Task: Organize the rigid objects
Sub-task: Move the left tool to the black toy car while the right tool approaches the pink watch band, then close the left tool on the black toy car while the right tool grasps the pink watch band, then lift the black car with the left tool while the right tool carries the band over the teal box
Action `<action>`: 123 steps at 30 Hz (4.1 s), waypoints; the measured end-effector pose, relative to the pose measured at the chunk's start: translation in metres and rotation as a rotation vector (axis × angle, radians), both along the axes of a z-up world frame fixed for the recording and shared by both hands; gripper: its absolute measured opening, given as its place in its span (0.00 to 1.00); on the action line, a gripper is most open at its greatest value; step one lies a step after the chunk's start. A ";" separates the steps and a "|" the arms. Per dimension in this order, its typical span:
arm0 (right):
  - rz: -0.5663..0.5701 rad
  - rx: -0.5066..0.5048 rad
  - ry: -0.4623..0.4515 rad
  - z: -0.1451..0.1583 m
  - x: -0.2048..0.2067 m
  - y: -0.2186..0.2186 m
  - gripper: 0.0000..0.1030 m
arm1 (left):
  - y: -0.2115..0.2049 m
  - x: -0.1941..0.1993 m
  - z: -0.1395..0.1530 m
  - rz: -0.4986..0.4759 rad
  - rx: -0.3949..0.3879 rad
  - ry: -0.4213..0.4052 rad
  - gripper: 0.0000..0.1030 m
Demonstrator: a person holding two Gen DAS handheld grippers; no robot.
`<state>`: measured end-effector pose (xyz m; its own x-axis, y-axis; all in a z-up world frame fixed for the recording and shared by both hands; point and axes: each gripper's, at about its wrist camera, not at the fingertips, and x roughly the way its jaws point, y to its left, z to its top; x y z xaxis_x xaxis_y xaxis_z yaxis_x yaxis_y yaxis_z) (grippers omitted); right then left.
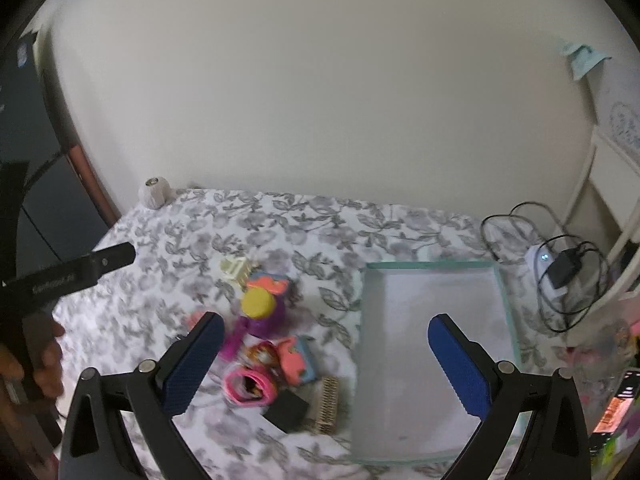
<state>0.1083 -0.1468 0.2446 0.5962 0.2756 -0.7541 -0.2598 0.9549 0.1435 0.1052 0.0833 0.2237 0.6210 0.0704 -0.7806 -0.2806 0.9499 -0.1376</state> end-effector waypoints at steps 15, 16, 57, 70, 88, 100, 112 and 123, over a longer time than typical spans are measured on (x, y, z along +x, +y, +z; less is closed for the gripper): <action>0.039 0.007 0.284 -0.128 0.023 0.035 0.88 | 0.055 0.013 -0.133 0.163 -0.061 0.304 1.00; 0.061 0.005 0.301 -0.133 0.023 0.042 0.87 | 0.057 0.013 -0.140 0.173 -0.075 0.317 1.00; 0.312 -0.166 0.361 -0.185 0.000 0.112 0.73 | 0.057 0.008 -0.202 0.290 -0.100 0.428 0.85; 0.308 -0.150 0.373 -0.184 0.000 0.109 0.73 | 0.035 0.005 -0.201 0.211 -0.017 0.463 0.83; 0.319 -0.120 0.371 -0.182 -0.002 0.107 0.66 | 0.072 -0.017 -0.207 0.225 -0.171 0.405 0.74; 0.308 -0.106 0.373 -0.182 -0.001 0.103 0.66 | 0.068 0.000 -0.214 0.276 -0.135 0.353 0.66; 0.302 -0.046 0.365 -0.171 0.001 0.097 0.66 | 0.086 -0.009 -0.201 0.313 -0.193 0.340 0.52; 0.282 0.019 0.269 -0.127 0.001 0.078 0.66 | 0.093 -0.028 -0.126 0.330 -0.177 0.185 0.51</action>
<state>0.1093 -0.0688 0.1178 0.2767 0.4160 -0.8662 -0.4625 0.8478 0.2594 0.0776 0.1758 0.0974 0.4356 0.0970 -0.8949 -0.6012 0.7712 -0.2091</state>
